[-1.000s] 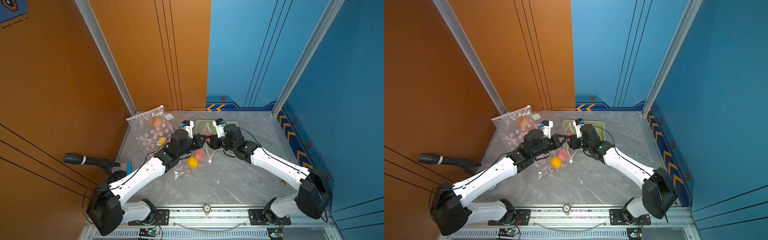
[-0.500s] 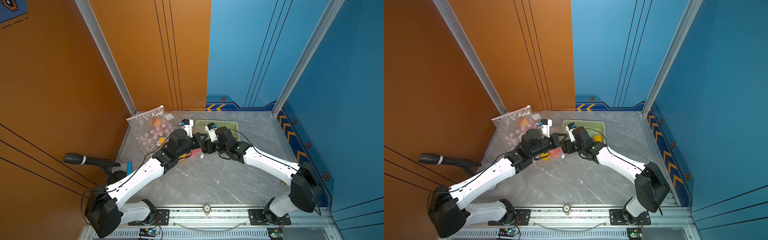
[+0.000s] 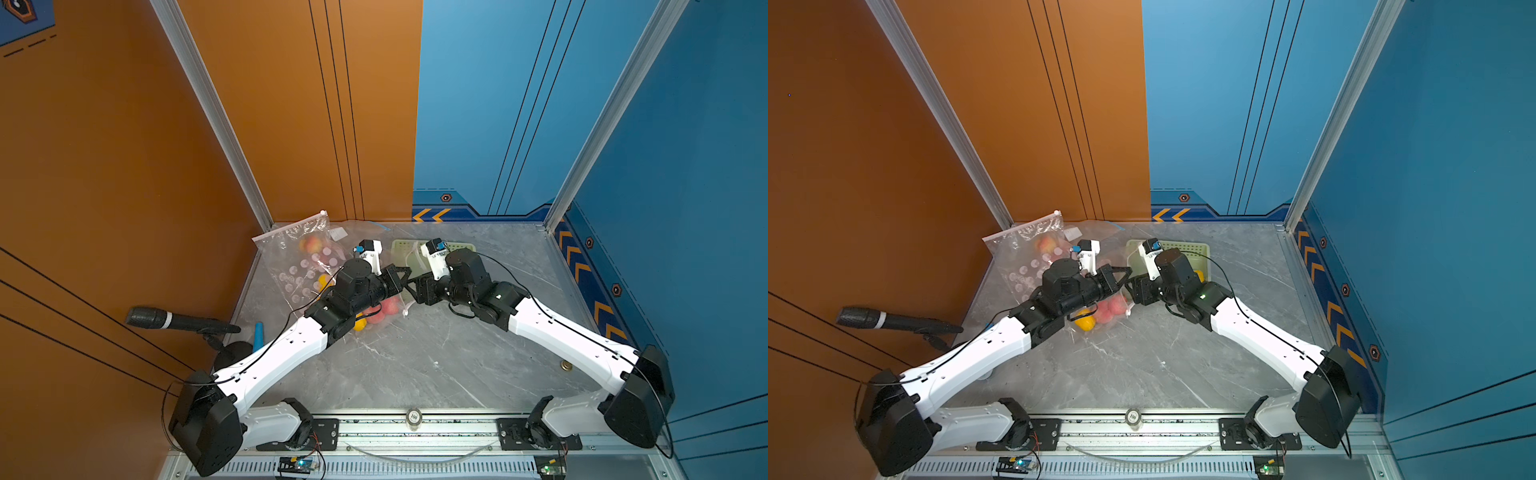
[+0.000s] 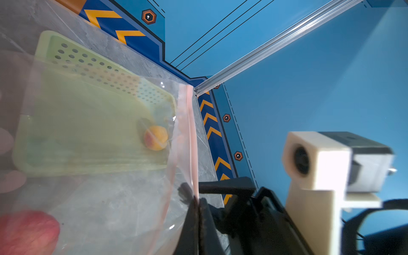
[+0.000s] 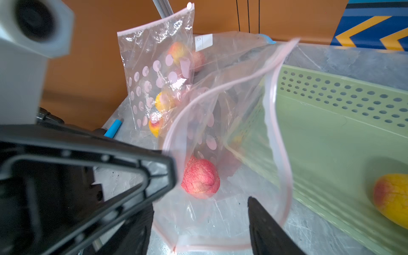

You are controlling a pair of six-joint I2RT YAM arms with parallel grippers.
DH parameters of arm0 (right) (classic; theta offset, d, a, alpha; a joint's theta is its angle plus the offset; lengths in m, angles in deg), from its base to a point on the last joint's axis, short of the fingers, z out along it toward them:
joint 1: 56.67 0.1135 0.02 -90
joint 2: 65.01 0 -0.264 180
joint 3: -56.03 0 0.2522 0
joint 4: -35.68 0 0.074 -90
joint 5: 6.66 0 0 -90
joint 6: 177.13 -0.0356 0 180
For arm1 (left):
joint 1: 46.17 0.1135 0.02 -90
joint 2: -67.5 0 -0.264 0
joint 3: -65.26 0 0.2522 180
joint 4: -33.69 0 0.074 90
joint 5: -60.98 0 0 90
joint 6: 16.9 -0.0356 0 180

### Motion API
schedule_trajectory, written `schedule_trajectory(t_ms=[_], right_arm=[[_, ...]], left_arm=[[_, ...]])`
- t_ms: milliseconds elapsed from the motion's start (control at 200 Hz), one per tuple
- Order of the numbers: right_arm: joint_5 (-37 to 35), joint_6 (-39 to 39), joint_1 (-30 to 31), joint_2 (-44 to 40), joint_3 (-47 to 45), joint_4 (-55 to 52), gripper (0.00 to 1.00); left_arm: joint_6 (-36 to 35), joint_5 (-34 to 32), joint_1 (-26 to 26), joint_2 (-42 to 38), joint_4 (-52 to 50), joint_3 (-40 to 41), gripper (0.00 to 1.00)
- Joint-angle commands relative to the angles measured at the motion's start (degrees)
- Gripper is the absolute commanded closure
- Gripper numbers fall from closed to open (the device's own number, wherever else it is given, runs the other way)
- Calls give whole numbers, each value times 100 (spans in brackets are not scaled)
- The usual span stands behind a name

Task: Place the peach in a zip-top bag and seal the zipper
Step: Place the peach in the zipper food storage bag, then pick up the peach from the basket.

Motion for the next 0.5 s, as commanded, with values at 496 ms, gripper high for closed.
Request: schedule_trajectory(t_ms=[496], right_arm=[[-1433, -595, -1495, 604, 1281, -2830, 37]], left_arm=[[-110, -44, 89, -54, -3, 176, 100]])
